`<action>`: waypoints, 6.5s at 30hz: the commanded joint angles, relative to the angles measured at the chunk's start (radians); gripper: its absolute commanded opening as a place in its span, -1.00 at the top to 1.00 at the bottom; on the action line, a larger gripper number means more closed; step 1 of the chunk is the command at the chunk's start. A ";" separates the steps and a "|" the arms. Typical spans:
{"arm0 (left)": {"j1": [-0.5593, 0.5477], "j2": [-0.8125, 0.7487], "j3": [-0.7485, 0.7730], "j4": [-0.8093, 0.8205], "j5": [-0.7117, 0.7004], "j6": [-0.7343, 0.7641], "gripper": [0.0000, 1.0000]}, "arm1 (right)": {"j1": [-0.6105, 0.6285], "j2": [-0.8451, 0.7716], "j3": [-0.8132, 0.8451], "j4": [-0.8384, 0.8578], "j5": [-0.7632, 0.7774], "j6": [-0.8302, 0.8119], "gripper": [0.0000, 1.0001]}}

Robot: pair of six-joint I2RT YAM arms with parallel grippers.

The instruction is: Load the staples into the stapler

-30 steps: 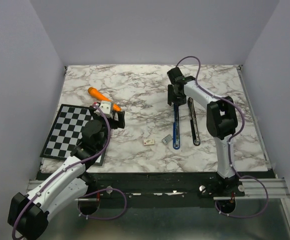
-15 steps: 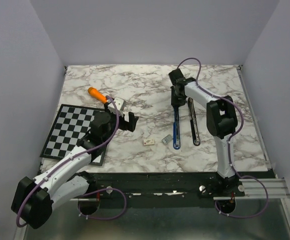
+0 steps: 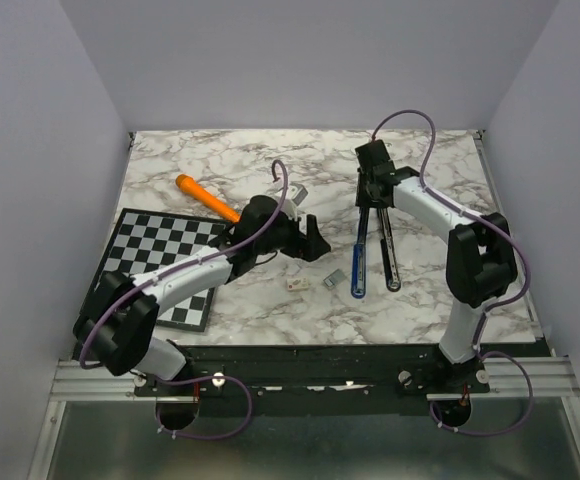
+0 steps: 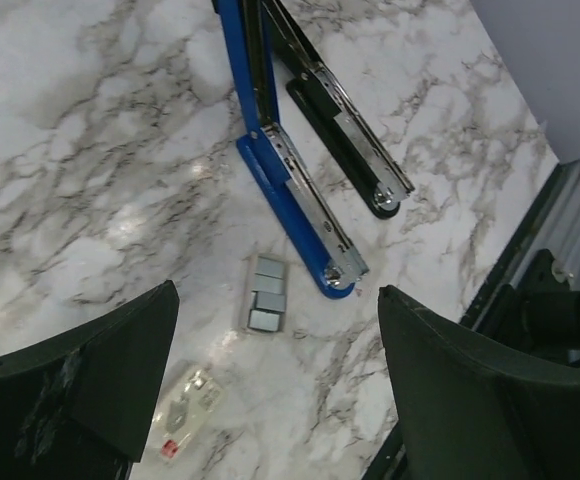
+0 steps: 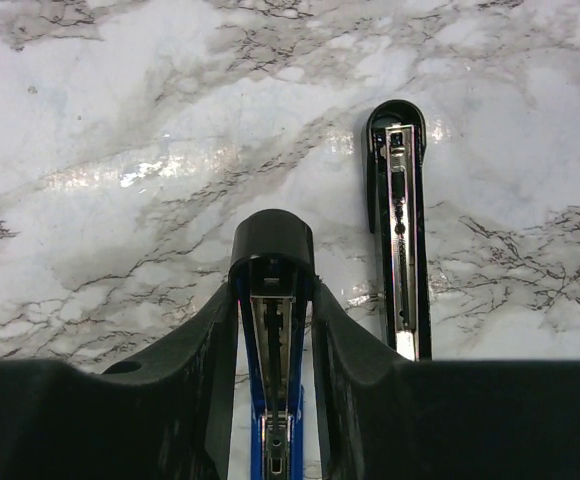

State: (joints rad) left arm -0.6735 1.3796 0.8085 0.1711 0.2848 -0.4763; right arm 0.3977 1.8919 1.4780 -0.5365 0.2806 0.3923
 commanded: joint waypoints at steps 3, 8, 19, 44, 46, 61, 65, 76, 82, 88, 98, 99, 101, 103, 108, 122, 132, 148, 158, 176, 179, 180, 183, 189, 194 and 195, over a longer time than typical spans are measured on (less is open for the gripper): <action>-0.055 0.199 0.165 -0.073 0.194 -0.133 -0.72 | 0.030 -0.092 -0.125 0.139 0.078 0.045 0.94; -0.070 0.341 0.265 -0.120 0.241 -0.156 -0.57 | 0.069 -0.148 -0.194 0.191 0.124 0.056 0.95; -0.080 0.493 0.357 -0.166 0.297 -0.196 -0.09 | 0.122 -0.261 -0.335 0.286 0.201 0.072 0.95; -0.083 0.613 0.437 -0.165 0.307 -0.254 -0.04 | 0.136 -0.266 -0.354 0.518 0.368 0.008 0.95; -0.083 0.621 0.443 -0.159 0.310 -0.262 -0.04 | 0.136 -0.261 -0.354 0.527 0.371 -0.003 0.95; -0.083 0.668 0.451 -0.096 0.269 -0.341 -0.04 | 0.136 -0.264 -0.377 0.598 0.402 0.013 0.95; -0.084 0.677 0.463 -0.088 0.258 -0.352 0.02 | 0.136 -0.267 -0.387 0.610 0.393 0.011 0.95; -0.083 0.693 0.472 -0.081 0.237 -0.370 0.26 | 0.138 -0.264 -0.400 0.629 0.382 0.000 0.95; -0.075 0.708 0.472 -0.050 0.240 -0.406 0.49 | 0.136 -0.261 -0.406 0.636 0.367 -0.009 0.95; -0.066 0.716 0.462 -0.007 0.249 -0.447 0.70 | 0.142 -0.286 -0.455 0.626 0.325 0.008 0.92; -0.063 0.722 0.436 0.051 0.255 -0.507 0.71 | 0.217 -0.364 -0.568 0.575 0.307 0.034 0.87; -0.063 0.722 0.432 0.056 0.254 -0.513 0.72 | 0.224 -0.373 -0.577 0.557 0.305 0.054 0.85; -0.060 0.719 0.425 0.064 0.251 -0.516 0.71 | 0.240 -0.385 -0.603 0.541 0.305 0.069 0.85; -0.060 0.717 0.422 0.074 0.249 -0.524 0.71 | 0.254 -0.404 -0.619 0.498 0.310 0.095 0.84; -0.060 0.713 0.413 0.088 0.243 -0.533 0.71 | 0.279 -0.433 -0.660 0.422 0.318 0.166 0.83; -0.060 0.697 0.388 0.114 0.232 -0.544 0.71 | 0.305 -0.445 -0.743 0.374 0.327 0.261 0.84; -0.060 0.592 0.325 0.119 0.198 -0.509 0.29 | 0.303 -0.428 -0.734 0.340 0.364 0.249 0.82; 0.011 0.369 0.172 0.050 0.105 -0.427 -0.38 | 0.279 -0.490 -0.529 0.026 0.232 0.210 -0.25; 0.138 0.018 0.164 -0.298 -0.171 -0.081 -0.79 | 0.270 -0.346 -0.329 -0.190 0.123 0.364 -0.50; 0.155 -0.361 -0.034 -0.375 -0.670 0.219 -0.86 | 0.230 -0.171 -0.321 -0.160 0.080 0.385 0.38; 0.155 -0.349 -0.071 -0.331 -0.656 0.214 -0.87 | 0.230 -0.168 -0.347 -0.126 0.074 0.375 0.51; 0.155 -0.341 -0.075 -0.325 -0.645 0.215 -0.86 | 0.230 -0.166 -0.367 -0.106 0.071 0.372 0.51; 0.155 -0.330 -0.074 -0.311 -0.638 0.226 -0.86 | 0.230 -0.154 -0.396 -0.079 0.071 0.358 0.53; 0.155 -0.321 -0.074 -0.301 -0.633 0.229 -0.86 | 0.230 -0.151 -0.403 -0.069 0.078 0.316 0.61; 0.155 -0.321 -0.069 -0.301 -0.630 0.232 -0.86 | 0.230 -0.174 -0.299 -0.088 0.086 0.163 0.57; 0.155 -0.323 -0.068 -0.301 -0.631 0.235 -0.87 | 0.230 -0.168 -0.276 -0.094 0.088 0.137 0.56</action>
State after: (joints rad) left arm -0.5224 1.0534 0.7288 -0.1558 -0.3344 -0.2573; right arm 0.6327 1.7039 1.1229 -0.6189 0.3752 0.6621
